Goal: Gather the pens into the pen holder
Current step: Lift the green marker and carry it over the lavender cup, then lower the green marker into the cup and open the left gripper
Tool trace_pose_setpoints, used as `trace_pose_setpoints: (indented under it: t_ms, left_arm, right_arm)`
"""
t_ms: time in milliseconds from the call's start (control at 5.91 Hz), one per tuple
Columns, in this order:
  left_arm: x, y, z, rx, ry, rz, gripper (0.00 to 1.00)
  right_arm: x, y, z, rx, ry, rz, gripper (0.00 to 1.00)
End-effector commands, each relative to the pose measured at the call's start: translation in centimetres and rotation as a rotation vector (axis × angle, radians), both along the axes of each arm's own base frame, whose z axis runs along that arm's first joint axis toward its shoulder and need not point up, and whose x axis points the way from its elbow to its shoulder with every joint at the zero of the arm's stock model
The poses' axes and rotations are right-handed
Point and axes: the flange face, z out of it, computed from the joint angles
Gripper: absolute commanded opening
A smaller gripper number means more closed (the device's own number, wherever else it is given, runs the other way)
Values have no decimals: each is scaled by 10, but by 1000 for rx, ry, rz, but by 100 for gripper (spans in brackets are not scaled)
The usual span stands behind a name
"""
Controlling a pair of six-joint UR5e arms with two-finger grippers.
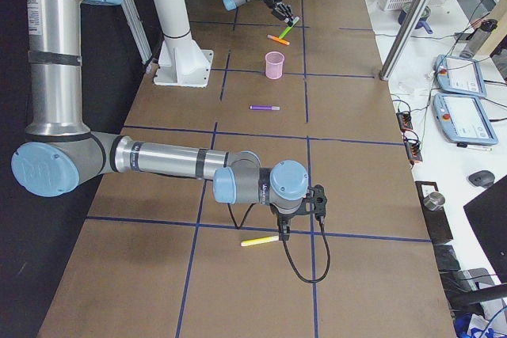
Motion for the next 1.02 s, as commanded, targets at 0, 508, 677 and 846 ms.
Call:
trace_pose_setpoints:
  t_ms: [0, 508, 677, 846]
  left_arm:
    - [60, 1, -12, -8, 20, -24, 0]
    - [71, 15, 4, -3, 20, 12, 0]
    - [81, 16, 15, -13, -4, 16, 2]
    - [85, 15, 20, -17, -16, 15, 17]
  right_arm:
    - [0, 1, 0, -1, 0, -1, 100]
    - [0, 2, 2, -3, 0, -1, 100]
    - [0, 2, 3, -6, 0, -1, 100]
    - [0, 3, 3, -6, 0, 0, 100]
